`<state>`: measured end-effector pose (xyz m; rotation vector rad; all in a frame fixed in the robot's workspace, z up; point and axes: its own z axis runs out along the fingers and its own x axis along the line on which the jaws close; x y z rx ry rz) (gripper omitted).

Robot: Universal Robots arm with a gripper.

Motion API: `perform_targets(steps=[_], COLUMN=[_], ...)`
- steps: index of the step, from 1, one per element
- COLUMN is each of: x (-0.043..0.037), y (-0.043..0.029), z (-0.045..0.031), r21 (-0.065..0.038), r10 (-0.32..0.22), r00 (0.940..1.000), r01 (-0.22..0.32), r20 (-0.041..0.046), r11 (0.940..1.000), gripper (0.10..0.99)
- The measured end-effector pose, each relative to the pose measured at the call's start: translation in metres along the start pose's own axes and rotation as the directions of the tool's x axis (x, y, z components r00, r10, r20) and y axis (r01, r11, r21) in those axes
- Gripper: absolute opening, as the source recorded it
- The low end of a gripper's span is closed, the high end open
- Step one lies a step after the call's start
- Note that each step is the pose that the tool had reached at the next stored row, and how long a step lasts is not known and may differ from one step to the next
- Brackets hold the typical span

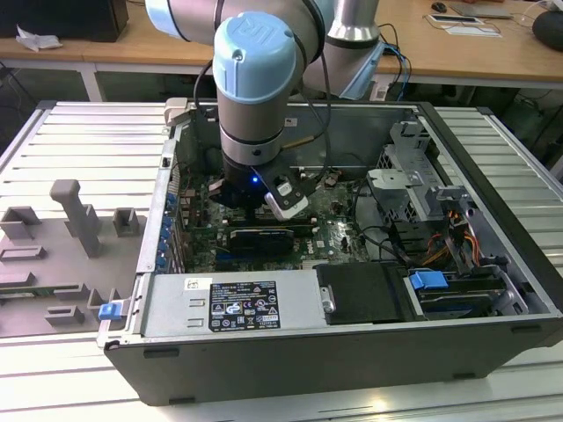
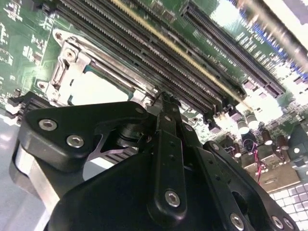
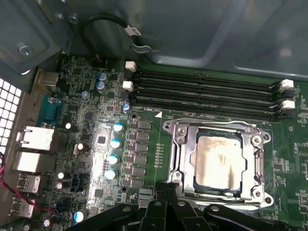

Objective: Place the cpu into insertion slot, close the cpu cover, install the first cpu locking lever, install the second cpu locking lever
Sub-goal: 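Install the second cpu locking lever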

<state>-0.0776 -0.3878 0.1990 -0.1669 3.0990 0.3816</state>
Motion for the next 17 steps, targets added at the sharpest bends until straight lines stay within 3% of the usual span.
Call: perform_targets(steps=[8,17], x=[0.0021,0.0014], y=[0.0011,0.0062], z=[-0.0003,-0.0202], r21=[0.000,0.000], r10=[0.000,0.000], r00=[1.0000,1.0000], r01=[0.000,0.000], r20=[0.0001,0.0000], r11=[1.0000,1.0000], gripper=[0.106,0.106])
